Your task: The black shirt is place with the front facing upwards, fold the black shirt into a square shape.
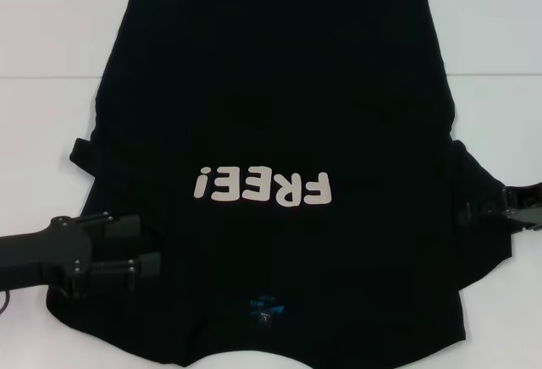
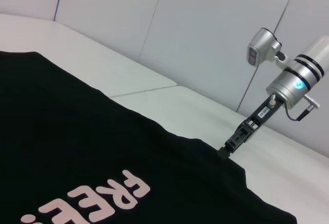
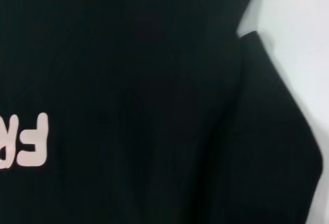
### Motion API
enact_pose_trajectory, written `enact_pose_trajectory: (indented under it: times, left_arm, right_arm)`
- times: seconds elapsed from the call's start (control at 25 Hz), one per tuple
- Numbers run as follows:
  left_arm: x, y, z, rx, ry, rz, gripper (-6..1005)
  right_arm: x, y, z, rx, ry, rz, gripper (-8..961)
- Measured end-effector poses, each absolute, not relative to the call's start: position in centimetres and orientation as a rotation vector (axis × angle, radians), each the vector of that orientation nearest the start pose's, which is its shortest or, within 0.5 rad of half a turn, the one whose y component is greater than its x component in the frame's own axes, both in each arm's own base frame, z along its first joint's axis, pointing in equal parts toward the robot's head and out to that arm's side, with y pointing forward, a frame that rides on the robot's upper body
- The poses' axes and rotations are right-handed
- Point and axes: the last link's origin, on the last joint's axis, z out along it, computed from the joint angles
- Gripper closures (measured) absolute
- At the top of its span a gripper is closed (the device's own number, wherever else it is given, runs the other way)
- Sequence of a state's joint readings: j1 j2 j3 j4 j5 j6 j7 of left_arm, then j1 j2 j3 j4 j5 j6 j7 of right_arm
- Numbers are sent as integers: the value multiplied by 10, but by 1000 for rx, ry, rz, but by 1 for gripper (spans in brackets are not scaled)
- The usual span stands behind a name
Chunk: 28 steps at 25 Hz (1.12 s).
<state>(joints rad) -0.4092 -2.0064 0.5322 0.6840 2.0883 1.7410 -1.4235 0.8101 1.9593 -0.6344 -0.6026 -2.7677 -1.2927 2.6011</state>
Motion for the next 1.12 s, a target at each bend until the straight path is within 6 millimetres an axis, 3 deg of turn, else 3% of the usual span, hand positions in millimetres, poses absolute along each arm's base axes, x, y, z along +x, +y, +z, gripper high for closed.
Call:
enact_pose_trajectory:
  times: [0.8,1.12]
  left_arm:
    - [-310,286,45,-2672,-805,-721,171]
    - [-309,287,45,-2673,-808,-724,171]
  right_arm:
    - [286,402,26,-2103,1729,-145,28]
    - [286,402,26,-2101,1725,-157,359]
